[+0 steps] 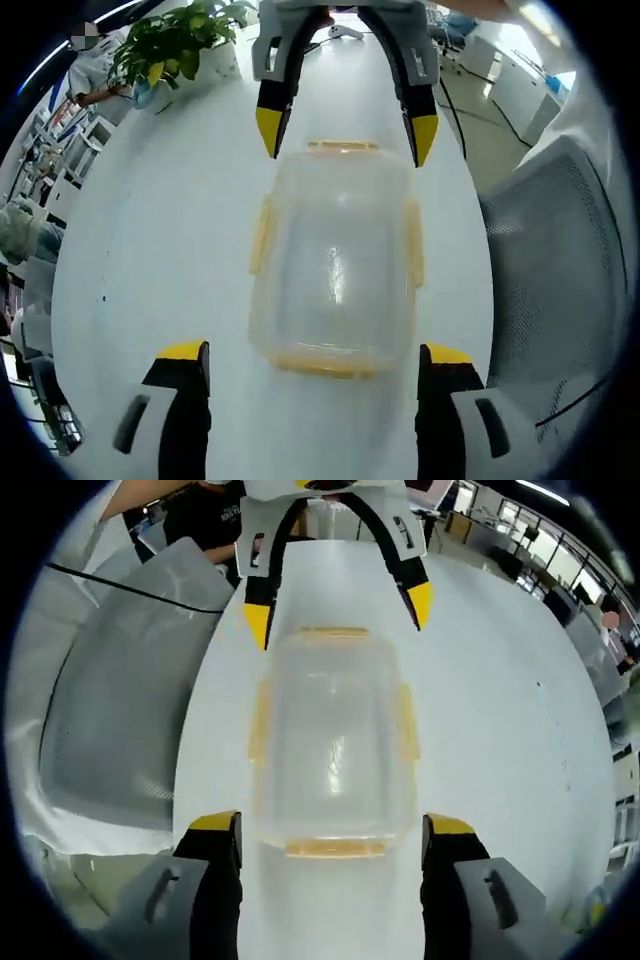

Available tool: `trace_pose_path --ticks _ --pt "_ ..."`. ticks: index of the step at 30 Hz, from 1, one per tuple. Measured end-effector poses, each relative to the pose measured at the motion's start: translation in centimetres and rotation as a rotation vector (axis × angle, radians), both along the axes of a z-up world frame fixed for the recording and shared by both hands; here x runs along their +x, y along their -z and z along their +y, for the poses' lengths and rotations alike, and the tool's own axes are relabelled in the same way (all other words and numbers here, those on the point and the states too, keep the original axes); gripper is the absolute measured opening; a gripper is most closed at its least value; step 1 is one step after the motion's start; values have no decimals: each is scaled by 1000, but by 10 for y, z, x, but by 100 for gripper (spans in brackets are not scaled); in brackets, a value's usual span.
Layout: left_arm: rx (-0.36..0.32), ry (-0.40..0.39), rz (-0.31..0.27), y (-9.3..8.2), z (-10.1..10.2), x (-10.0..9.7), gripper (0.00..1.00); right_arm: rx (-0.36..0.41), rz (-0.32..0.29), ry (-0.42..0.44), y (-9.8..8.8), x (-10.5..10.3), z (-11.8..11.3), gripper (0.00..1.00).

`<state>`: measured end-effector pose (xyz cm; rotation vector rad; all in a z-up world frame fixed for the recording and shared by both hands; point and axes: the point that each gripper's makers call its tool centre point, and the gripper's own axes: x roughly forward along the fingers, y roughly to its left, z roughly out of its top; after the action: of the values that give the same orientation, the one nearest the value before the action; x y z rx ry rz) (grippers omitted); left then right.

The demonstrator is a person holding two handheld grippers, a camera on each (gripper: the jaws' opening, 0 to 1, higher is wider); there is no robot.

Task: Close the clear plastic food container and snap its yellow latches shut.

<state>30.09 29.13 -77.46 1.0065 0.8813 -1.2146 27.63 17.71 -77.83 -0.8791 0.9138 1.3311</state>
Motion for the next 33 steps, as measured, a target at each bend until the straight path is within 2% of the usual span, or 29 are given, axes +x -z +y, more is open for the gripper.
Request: trace_pose_path --ticks 5,13,16,18,33 --pt "-10 18 14 5 -8 0 83 -16 -8 -1 7 1 -1 69" --pt "30 73 31 20 -14 -6 80 -42 -18 -5 14 3 -5 69" --pt "30 80 37 21 -15 -6 80 -39 -13 -2 15 3 -5 70" --pt "30 88 51 22 -16 -10 75 -37 -11 -1 17 3 -5 70" --pt "29 96 53 24 -17 -11 75 -40 -3 5 18 2 -5 70"
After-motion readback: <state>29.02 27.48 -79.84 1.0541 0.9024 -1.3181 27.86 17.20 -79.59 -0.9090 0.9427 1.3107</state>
